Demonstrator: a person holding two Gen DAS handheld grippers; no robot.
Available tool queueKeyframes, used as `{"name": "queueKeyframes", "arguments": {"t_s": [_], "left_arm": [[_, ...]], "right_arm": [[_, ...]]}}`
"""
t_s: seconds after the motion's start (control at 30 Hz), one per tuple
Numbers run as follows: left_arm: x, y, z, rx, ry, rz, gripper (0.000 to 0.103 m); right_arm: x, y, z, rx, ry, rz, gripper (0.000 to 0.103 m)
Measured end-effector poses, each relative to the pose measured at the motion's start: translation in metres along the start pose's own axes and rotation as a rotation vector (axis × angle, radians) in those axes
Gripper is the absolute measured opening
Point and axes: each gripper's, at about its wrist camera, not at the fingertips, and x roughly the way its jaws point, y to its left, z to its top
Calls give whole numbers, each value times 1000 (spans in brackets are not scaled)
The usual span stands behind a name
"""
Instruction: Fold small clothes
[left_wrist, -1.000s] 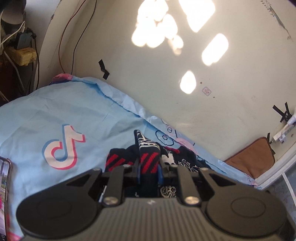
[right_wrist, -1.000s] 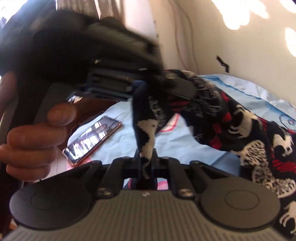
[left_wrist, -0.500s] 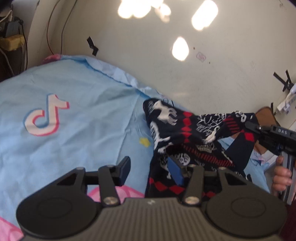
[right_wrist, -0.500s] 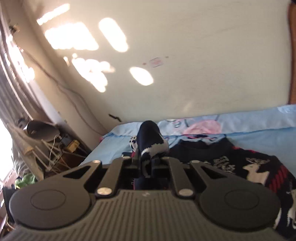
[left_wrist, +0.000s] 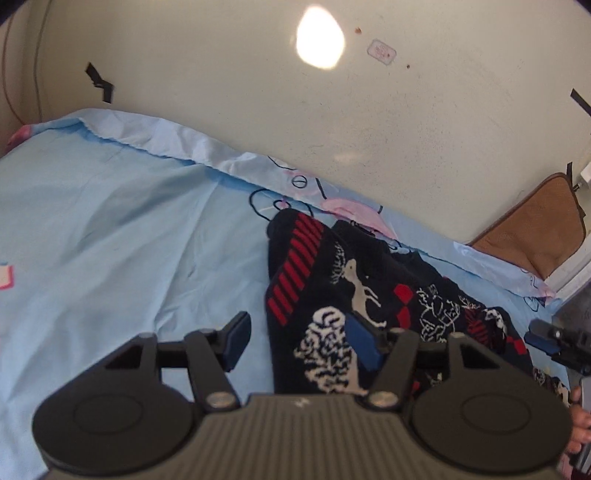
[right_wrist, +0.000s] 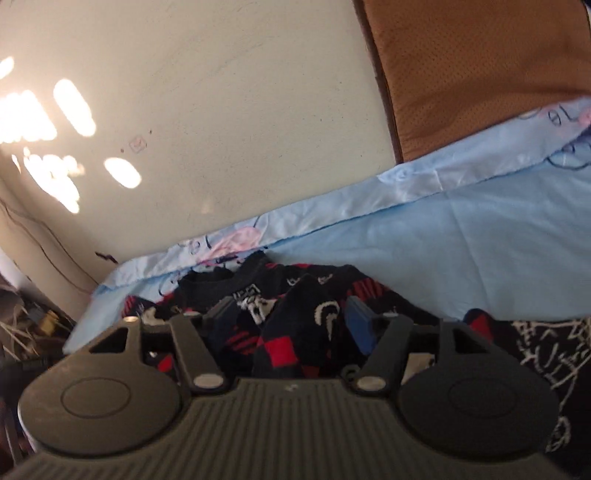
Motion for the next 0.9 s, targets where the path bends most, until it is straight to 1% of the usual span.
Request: {"name": "queueKeyframes", "arguments": {"t_s": [0.03, 0.07, 0.1, 0.13, 0.2, 0.23, 0.27, 0.33, 0.37, 0.4, 0.43, 0.47, 0.5, 0.57, 0.6, 0.63, 0.67, 0.7, 0.73, 0.8, 0.83, 0.87, 0.9], "left_arm": [[13, -6, 2, 15, 18, -11, 57], [23, -11, 4, 30, 28, -7, 57], [32, -17, 4, 49, 34, 13, 57], [41, -23, 3, 72, 37, 42, 53], [52, -30, 4, 104, 36, 89, 34], [54, -30, 5, 121, 34, 107, 20], [54, -29, 6, 121, 34, 100, 16], [49, -17, 12, 80, 32, 64, 14], [43, -10, 15, 55, 16, 54, 14], [37, -3, 18, 33, -6, 60, 13], [31, 8, 24, 1, -30, 75, 13], [26, 19, 27, -31, -43, 81, 13], [23, 33, 30, -76, -45, 79, 13], [25, 54, 32, -135, -18, 56, 14], [29, 60, 31, -144, 4, 50, 14], [33, 63, 29, -144, 17, 59, 15], [35, 63, 27, -139, 19, 73, 16], [37, 63, 25, -127, 12, 88, 17], [37, 62, 23, -120, 0, 100, 20], [34, 61, 22, -124, -14, 121, 23], [30, 60, 21, -122, -27, 136, 25], [25, 58, 21, -115, -44, 149, 29], [17, 56, 21, -110, -73, 167, 31]], "right_arm": [[-3, 2, -3, -33, 7, -6, 68], [-9, 4, -6, -69, -7, -17, 68], [-17, 7, -10, -109, -27, -25, 68], [-24, 13, -15, -148, -40, -23, 68], [-37, 25, -28, -241, -53, -12, 73], [-39, 32, -36, -289, -55, -17, 74], [-38, 41, -45, -350, -47, -25, 75], [-28, 56, -63, -472, 2, -49, 75], [-21, 60, -72, -518, 19, -69, 73], [-11, 63, -79, -563, 39, -94, 64], [-4, 64, -84, -599, 44, -126, 50], [0, 64, -83, -613, 44, -153, 18], [-3, 58, -75, -562, 32, -143, 17], [-18, 39, -51, -383, -19, -65, 17], [-24, 27, -40, -300, -44, -33, 13], [-32, 14, -31, -209, -70, -8, 10], [-35, 0, -24, -136, -80, -3, 10], [-35, -15, -18, -58, -78, -13, 15], [-34, -34, -13, 32, -72, -40, 17], [-36, -67, -10, 184, -86, -142, 18], [-40, -74, -12, 212, -97, -169, 18], [-43, -74, -14, 206, -102, -168, 18], [-46, -69, -18, 179, -106, -162, 20]]}}
